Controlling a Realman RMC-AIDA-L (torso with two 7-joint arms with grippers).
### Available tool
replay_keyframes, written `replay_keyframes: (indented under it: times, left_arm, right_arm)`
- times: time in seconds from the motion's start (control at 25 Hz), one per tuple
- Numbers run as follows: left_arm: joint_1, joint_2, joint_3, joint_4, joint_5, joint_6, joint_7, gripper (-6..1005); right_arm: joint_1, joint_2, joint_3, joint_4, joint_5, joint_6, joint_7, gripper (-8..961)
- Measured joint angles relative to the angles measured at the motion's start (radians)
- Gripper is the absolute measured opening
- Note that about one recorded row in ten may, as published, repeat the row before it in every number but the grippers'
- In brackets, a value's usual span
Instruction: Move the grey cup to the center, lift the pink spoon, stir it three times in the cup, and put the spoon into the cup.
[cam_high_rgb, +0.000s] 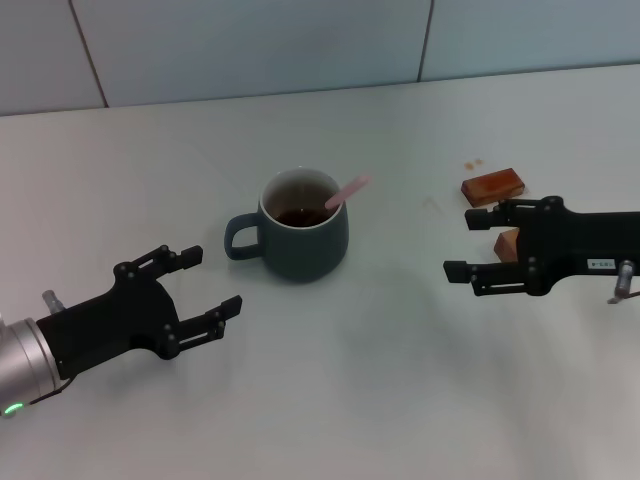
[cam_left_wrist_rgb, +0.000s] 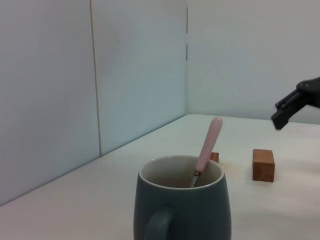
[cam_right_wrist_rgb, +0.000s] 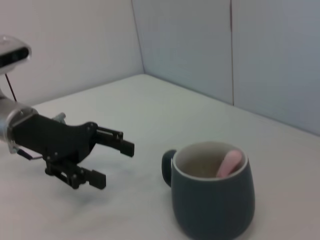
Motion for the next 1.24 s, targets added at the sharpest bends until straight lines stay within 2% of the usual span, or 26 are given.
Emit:
replay_keyframes:
  times: [0.44,0.84,1.24]
  left_arm:
    - [-0.008,-0.001,0.009,-0.001,0.0,-0.003,-0.02,809]
    - [-0.008,-0.001,0.009,-0.001,0.0,-0.005,-0.022,809]
    - [0.0,0.0,0.009,-0.001,-0.002,0.0,-0.023,809]
  right_arm:
    - [0.025,0.006,0.012,0.027,-0.032,0.02,0.005,801]
    - [0.028,-0.001,0.023,0.06,-0.033,0.026,0.019,801]
    - [0.027,0.009,0.025,0.06,-0.028,0.035,0.015,801]
